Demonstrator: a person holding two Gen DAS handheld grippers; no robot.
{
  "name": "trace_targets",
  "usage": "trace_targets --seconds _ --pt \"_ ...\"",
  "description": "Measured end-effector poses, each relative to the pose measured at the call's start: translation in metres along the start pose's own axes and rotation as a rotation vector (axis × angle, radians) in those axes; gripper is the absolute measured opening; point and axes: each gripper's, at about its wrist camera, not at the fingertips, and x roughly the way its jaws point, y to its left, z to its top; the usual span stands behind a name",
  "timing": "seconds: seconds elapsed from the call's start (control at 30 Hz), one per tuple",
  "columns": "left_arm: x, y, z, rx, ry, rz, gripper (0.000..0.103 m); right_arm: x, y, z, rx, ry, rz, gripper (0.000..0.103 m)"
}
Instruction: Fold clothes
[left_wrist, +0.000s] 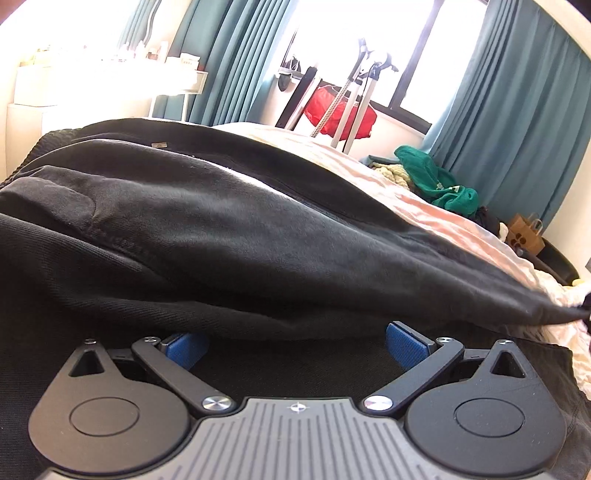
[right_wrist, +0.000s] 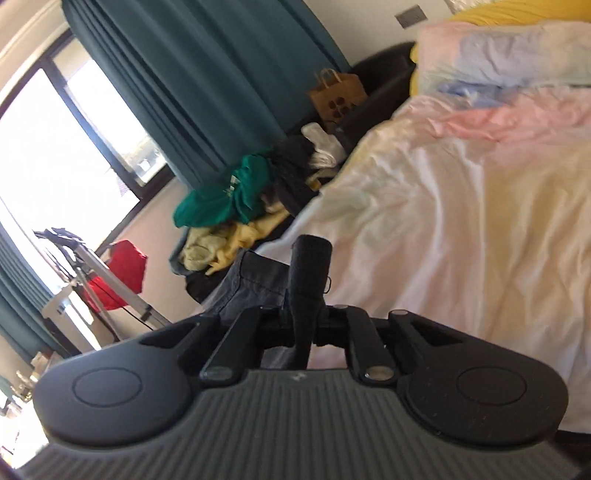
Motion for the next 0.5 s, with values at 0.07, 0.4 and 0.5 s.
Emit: trace_targets --seconds 0.07,0.4,0.5 --pt "0.0 -0.002 0.0 0.01 0.001 0.008 0.103 0.012 -0.029 -0.021 0.025 0.049 -0.031 0.011" --pt "-0.005 -0.012 -0.003 0.086 -0.01 0.043 0.103 -0.017 -0.01 -0.053 -0.196 0.023 -0.259 0.041" --pt "-0.009 -0.015 -0.005 0.109 -0.017 0.049 0.103 -0.058 0.002 -0.061 -0.219 -0.008 -0.215 0.064"
